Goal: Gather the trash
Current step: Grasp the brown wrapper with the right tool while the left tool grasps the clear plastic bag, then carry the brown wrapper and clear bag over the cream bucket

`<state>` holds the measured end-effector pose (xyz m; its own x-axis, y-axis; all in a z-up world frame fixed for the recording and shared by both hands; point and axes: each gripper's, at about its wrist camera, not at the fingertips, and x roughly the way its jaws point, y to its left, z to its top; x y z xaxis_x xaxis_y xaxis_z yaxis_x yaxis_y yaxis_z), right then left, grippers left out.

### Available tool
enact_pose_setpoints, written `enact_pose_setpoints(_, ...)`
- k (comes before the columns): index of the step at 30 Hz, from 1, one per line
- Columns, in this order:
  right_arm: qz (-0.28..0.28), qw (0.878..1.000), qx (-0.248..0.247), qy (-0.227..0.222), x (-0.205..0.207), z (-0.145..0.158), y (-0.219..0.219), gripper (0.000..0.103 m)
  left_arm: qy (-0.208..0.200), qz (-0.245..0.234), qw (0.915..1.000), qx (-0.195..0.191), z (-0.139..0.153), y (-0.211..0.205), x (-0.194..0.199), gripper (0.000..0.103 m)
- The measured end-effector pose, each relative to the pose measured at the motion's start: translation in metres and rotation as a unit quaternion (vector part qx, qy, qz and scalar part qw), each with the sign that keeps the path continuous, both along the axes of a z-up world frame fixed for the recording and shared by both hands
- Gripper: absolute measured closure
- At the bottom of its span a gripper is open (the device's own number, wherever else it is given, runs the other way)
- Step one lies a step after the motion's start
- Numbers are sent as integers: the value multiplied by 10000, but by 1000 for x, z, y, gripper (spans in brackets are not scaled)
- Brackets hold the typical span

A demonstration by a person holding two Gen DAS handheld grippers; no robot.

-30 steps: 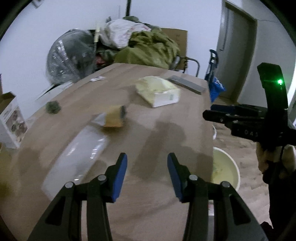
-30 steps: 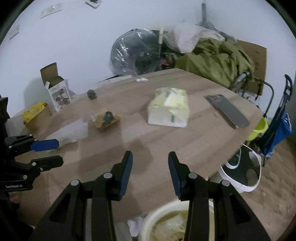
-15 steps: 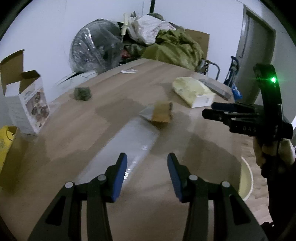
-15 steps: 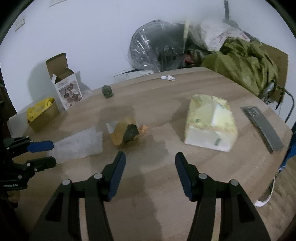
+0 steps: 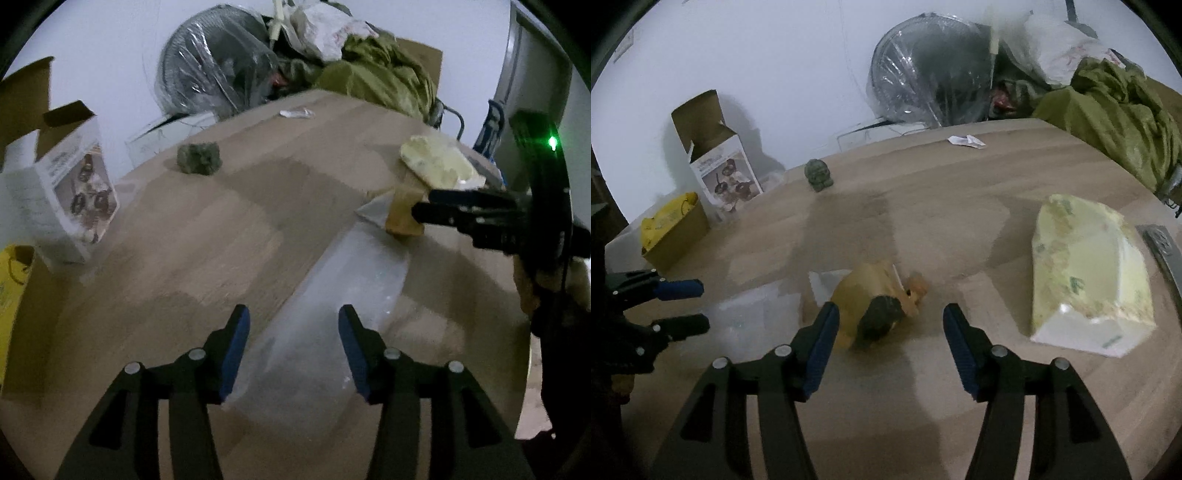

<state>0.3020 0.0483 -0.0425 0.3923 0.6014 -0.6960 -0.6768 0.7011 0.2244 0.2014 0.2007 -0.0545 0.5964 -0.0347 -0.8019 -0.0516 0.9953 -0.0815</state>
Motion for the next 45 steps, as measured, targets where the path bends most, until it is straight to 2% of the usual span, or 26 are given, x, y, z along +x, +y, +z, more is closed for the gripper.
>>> enact_pose_setpoints(5, 96, 9999, 30, 58, 11, -4, 12, 46, 197, -146, 9995, -183, -10, 2, 9, 47)
enact_pose_setpoints(9, 81, 9998, -102, 129, 16, -10, 17, 46, 321, -226, 9992, -92, -15, 0, 13, 46)
enact_pose_setpoints(13, 117, 9997, -25, 226, 21, -11, 16, 47, 325, -194, 9993, -58, -16, -1, 11, 46)
enact_pose_setpoints(15, 215, 9995, -27, 214, 21, -12, 17, 59, 298, -216, 9993, 3, -16, -2, 10, 45)
enact_pose_setpoints(16, 262, 9994, -39, 211, 21, -12, 18, 61, 297, -215, 9993, 28, -17, -2, 9, 45)
enact_pose_setpoints(18, 366, 9991, -58, 183, 19, -13, 19, 77, 261, -185, 9995, 28, -18, -3, 8, 45)
enact_pose_setpoints(19, 393, 9991, -60, 166, 18, -13, 19, 80, 240, -179, 9995, 26, -19, -3, 7, 45)
enact_pose_setpoints(21, 452, 9989, -14, 109, 14, -10, 16, 85, 222, -154, 9996, 26, -20, -3, 6, 45)
enact_pose_setpoints(26, 503, 9986, 151, -1, 4, -3, 0, 88, 181, -181, 9995, 204, -20, -8, 6, 47)
enact_pose_setpoints(31, 409, 9987, 281, -58, -4, 1, -22, 90, 82, -214, 9989, 415, -17, -21, 1, 71)
enact_pose_setpoints(34, 333, 9988, 340, -77, -11, 3, -36, 90, 33, -251, 9985, 484, -15, -32, -1, 80)
enact_pose_setpoints(37, 290, 9988, 367, -124, -19, 5, -49, 90, -54, -289, 9979, 569, -11, -45, -4, 86)
enact_pose_setpoints(45, 127, 9982, 531, -255, -47, 12, -85, 90, -443, -218, 9975, 506, 5, -72, -19, 91)
